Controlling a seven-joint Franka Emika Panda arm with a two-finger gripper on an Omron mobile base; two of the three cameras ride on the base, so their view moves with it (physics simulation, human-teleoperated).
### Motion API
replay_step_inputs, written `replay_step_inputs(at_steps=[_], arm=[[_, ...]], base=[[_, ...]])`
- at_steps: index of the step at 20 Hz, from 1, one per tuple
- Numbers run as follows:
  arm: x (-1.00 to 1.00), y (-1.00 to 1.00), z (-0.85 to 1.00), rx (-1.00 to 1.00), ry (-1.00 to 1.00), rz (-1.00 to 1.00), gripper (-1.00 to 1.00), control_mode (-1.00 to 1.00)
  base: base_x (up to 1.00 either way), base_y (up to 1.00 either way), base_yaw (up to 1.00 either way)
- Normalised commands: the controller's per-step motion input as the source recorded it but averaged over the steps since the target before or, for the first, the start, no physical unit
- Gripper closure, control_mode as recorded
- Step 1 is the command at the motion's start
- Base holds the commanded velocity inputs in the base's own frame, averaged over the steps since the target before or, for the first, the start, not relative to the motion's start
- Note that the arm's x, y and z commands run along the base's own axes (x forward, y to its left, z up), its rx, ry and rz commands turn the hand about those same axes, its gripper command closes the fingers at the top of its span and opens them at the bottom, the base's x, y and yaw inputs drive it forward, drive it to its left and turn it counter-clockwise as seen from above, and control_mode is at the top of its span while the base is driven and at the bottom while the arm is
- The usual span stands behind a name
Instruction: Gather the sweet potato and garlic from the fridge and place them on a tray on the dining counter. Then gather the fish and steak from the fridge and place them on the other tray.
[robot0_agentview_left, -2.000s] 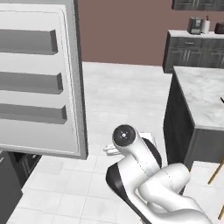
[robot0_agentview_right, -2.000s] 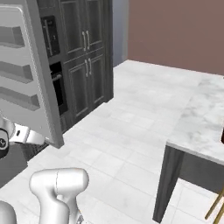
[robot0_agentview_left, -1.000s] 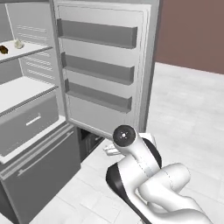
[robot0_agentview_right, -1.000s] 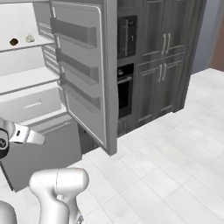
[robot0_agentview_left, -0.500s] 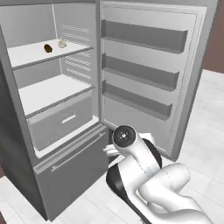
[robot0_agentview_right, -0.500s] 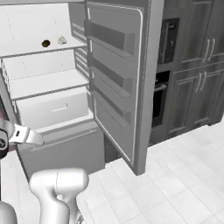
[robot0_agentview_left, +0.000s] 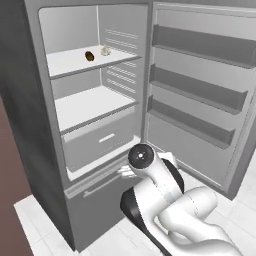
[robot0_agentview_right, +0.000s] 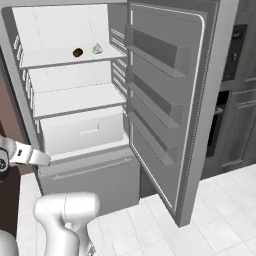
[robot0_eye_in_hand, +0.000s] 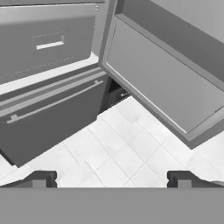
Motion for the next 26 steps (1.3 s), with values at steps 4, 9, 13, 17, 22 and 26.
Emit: replay_step_inputs(at_steps=[4, 9, 13, 17, 22, 26], arm=[[0.0, 0.0, 0.0, 0.0, 0.0, 0.0, -1.0, 1.0], [0.0, 0.0, 0.0, 0.0, 0.0, 0.0, -1.0, 1.0], [0.0, 0.0, 0.0, 0.0, 0.0, 0.0, -1.0, 1.0], [0.0, 0.0, 0.0, 0.0, 0.0, 0.0, -1.0, 1.0], [0.0, 0.0, 0.0, 0.0, 0.0, 0.0, -1.0, 1.0], [0.0, 0.0, 0.0, 0.0, 0.0, 0.0, -1.0, 1.0]], base=[[0.23, 0.0, 0.25], [0.41, 0.0, 0.25], [0.46, -0.04, 0.22], [0.43, -0.06, 0.2], [0.46, -0.13, 0.17], [0.46, -0.3, 0.11]])
